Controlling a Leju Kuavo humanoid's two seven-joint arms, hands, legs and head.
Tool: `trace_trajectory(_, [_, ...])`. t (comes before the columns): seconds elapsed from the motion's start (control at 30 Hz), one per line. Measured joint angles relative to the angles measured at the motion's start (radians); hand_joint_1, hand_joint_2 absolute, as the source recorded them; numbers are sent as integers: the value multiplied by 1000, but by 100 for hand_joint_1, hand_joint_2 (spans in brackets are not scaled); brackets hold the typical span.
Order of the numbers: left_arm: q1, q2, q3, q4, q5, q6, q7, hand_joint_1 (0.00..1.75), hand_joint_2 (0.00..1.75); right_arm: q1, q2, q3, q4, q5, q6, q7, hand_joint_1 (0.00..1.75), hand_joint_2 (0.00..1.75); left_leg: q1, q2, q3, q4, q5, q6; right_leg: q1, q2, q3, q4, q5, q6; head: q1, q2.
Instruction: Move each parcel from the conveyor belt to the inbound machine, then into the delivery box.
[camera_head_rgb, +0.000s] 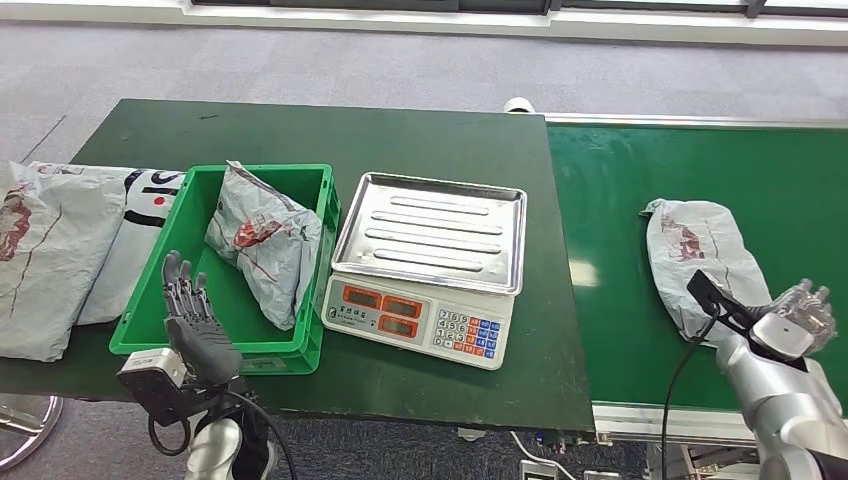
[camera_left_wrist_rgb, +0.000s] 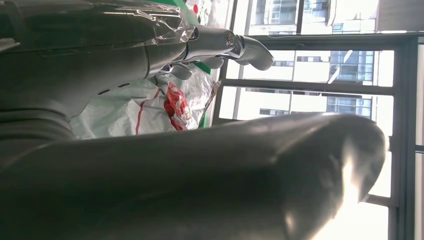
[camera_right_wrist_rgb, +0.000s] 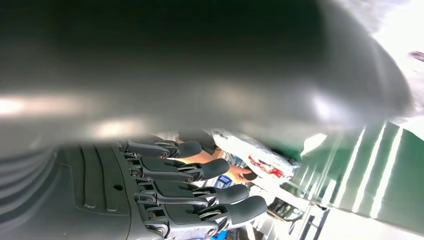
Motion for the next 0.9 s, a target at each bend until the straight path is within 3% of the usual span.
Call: trace_trajectory(0.9, [0,0,0,2,0,4,2,0,0,1,0,-4,0,14,12,11,0,175,0,0,0,0,0,0,0,0,0,0,0,0,0,0])
